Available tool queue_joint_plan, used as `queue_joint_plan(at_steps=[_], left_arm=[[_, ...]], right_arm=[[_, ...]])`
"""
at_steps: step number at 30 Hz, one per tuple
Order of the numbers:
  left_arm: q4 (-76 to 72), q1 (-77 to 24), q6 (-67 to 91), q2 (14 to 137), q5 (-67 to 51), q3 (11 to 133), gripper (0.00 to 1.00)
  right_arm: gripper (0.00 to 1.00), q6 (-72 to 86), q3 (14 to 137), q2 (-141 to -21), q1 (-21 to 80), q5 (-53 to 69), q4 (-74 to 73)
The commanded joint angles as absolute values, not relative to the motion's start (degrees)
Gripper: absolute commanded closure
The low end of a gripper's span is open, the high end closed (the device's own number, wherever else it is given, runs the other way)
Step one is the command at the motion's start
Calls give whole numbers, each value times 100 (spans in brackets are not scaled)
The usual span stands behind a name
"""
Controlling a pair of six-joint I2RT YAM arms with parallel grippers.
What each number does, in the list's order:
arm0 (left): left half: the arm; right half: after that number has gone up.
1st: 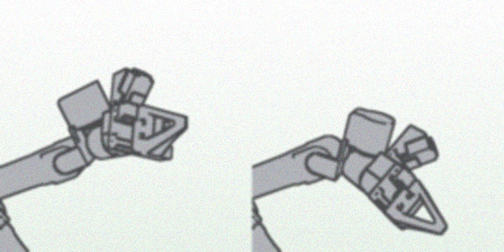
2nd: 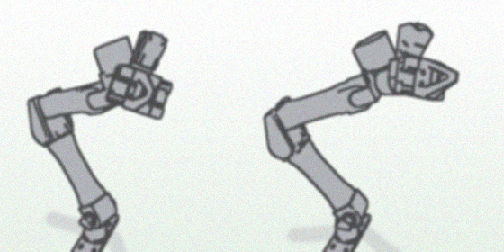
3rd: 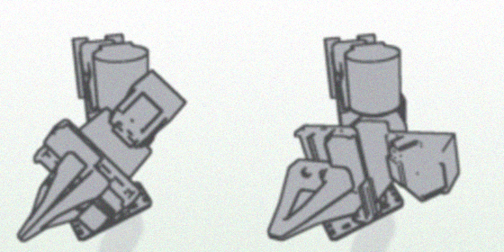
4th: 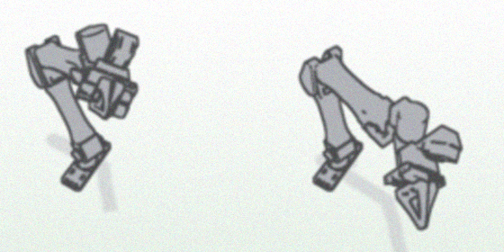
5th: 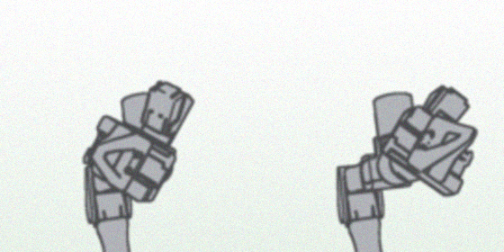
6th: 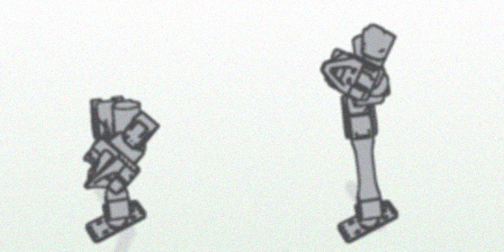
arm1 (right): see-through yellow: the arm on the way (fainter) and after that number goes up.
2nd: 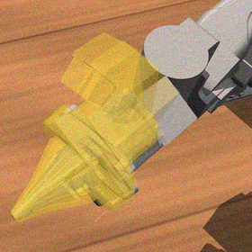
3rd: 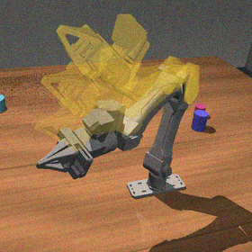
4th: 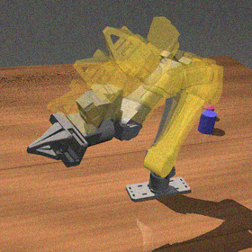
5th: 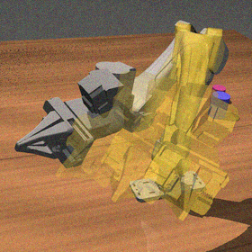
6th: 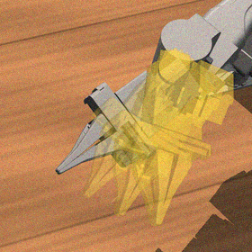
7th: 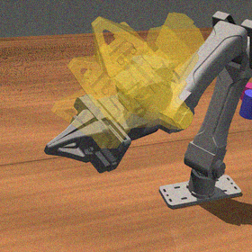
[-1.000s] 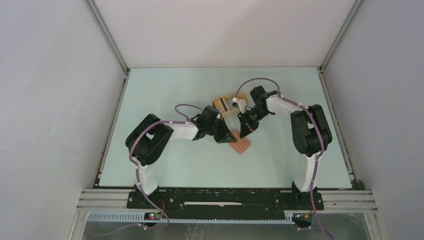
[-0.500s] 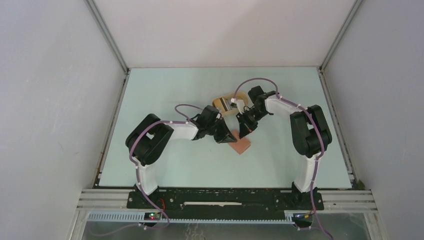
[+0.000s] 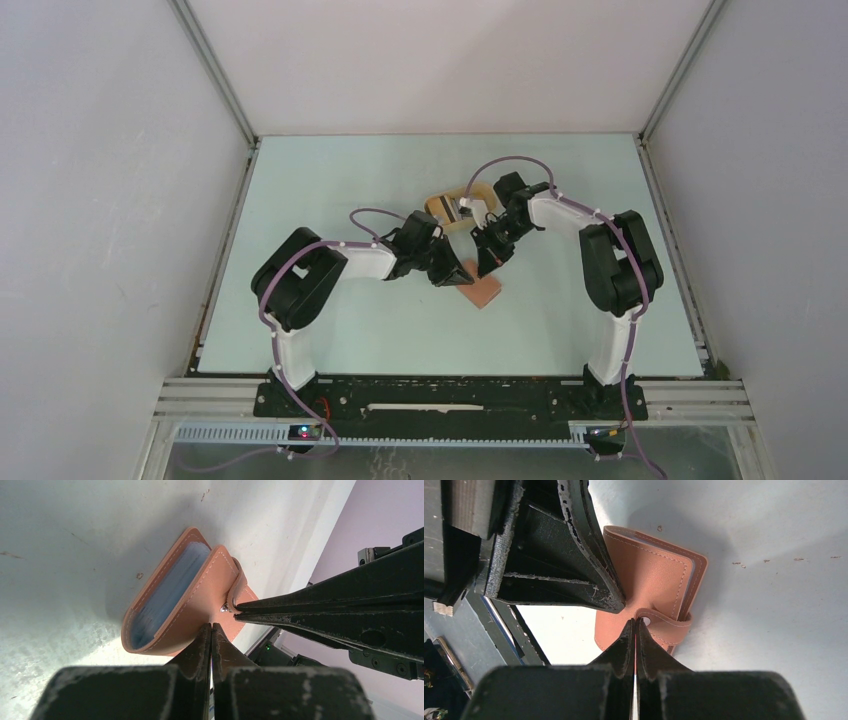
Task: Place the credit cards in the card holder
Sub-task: Close the card holder at the center of the board.
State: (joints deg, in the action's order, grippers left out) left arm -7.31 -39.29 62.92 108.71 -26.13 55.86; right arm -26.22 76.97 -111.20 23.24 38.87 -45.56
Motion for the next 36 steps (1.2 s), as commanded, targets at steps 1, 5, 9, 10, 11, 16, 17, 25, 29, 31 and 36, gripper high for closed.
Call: queue_joint_plan(at_steps=[1, 5, 9, 10, 11, 16, 17, 25, 29, 31, 36], left_arm=[[-144, -3919, 5974, 11203, -2136, 5603, 97], [-144, -3918, 5976, 11198, -2145, 5596, 97], [-146, -3920, 5977, 11197, -2146, 5594, 97], [-147, -3914, 5977, 11197, -2145, 5598, 97], [-141, -3912, 5977, 11197, -2147, 5601, 97], [-145, -3911, 5968, 11190, -2149, 5606, 97], [-146, -3906, 5967, 11189, -2134, 5601, 97], [-197, -3911, 5977, 11210, -2146, 5580, 97], [-234, -3910, 5993, 11192, -2149, 5559, 97], [-269, -3903, 6002, 11178, -2146, 5521, 97], [-359, -3903, 6036, 11171, -2153, 5458, 97]], right_arm=[[100, -2398, 7656, -10863, 2548, 4109, -4621], [100, -2377, 7655, -10902, 2574, 4097, -4637], [100, -2406, 7647, -10923, 2650, 4112, -4705], [100, -2408, 7647, -10932, 2675, 4105, -4721], [100, -2408, 7644, -10933, 2694, 4094, -4721], [100, -2369, 7564, -10967, 2764, 4003, -4711], [100, -2358, 7551, -10981, 2768, 3994, -4711], [100, -2221, 7500, -11080, 2853, 3861, -4654], [100, -2056, 7497, -11118, 2870, 3676, -4540], [100, -1925, 7499, -11133, 2830, 3545, -4444], [100, -1693, 7504, -11215, 2751, 3389, -4303]])
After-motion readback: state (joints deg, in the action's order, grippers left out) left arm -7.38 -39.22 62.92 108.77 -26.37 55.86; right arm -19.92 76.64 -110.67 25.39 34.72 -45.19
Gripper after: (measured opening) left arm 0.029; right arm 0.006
